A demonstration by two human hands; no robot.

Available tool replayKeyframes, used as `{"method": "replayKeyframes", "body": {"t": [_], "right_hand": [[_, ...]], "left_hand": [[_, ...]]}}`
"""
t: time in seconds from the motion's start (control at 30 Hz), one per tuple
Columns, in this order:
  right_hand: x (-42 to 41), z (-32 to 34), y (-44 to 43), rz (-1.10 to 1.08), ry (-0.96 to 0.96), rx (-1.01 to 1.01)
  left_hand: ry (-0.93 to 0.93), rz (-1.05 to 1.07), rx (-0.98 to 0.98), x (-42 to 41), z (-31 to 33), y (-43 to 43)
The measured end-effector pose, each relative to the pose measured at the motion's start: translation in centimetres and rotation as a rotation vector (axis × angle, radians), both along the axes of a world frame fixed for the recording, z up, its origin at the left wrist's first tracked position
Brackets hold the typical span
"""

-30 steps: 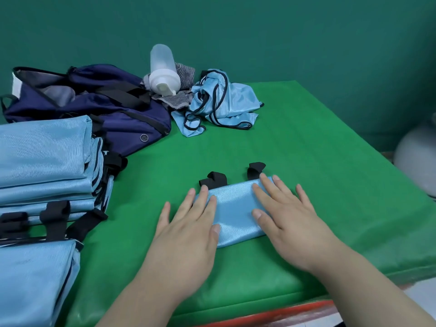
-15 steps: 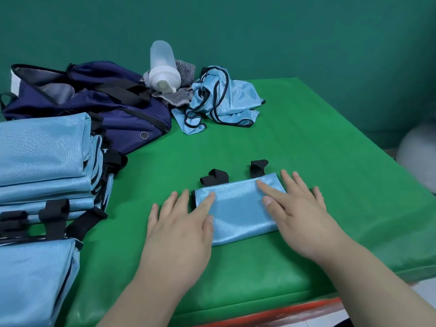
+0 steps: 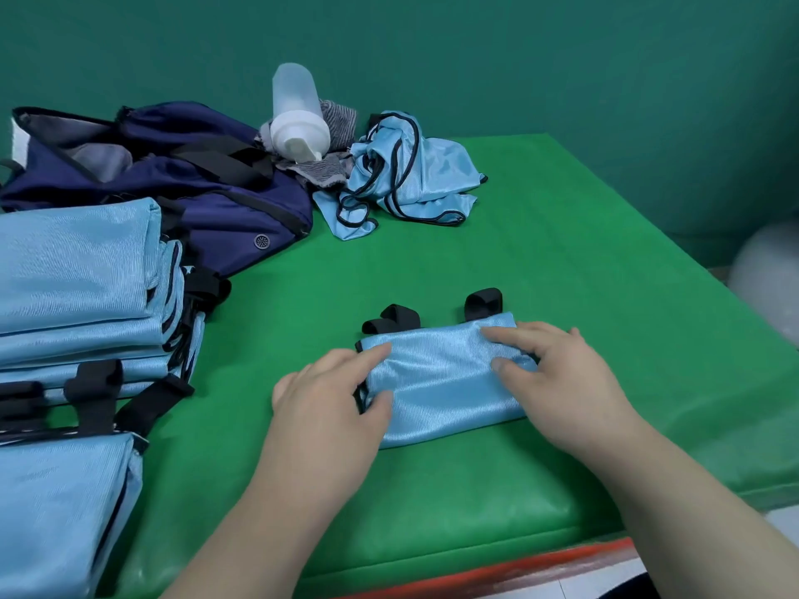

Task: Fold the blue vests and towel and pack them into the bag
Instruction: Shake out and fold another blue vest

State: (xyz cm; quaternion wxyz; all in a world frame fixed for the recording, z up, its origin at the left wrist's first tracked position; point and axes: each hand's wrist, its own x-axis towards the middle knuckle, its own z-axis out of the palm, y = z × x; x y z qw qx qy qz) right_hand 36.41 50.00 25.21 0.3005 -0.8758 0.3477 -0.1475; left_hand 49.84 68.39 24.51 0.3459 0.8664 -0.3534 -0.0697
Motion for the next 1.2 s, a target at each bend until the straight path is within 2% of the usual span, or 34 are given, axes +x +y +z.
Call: {"method": "replayKeyframes", "body": {"t": [0.27, 0.4, 0.57, 0.9, 1.2], "right_hand": [[-0.3, -0.5, -0.4, -0.04, -0.291, 0.136], [-0.5, -0.8, -0.8, -0.026, -0.459, 0.338], [-0.8, -0.4, -0.2, 0.039, -0.578, 0.562], [-2.0, 2.1, 4.8, 0.186, -0.716, 0.696], [0.8, 3.9, 13.9, 0.327, -0.684, 0.777]], "left_hand": [[0.123, 0.013, -0.215, 0.1, -0.2, 0.2], [0.278, 0.011, -0.331, 0.8, -0.4, 0.2], [0.492, -0.02, -0.452, 1.2, 0.3, 1.4], [0.69, -0.01, -0.599, -0.2, 4.0, 7.1], [0.631, 0.084, -0.55, 0.5, 7.4, 18.4]]}}
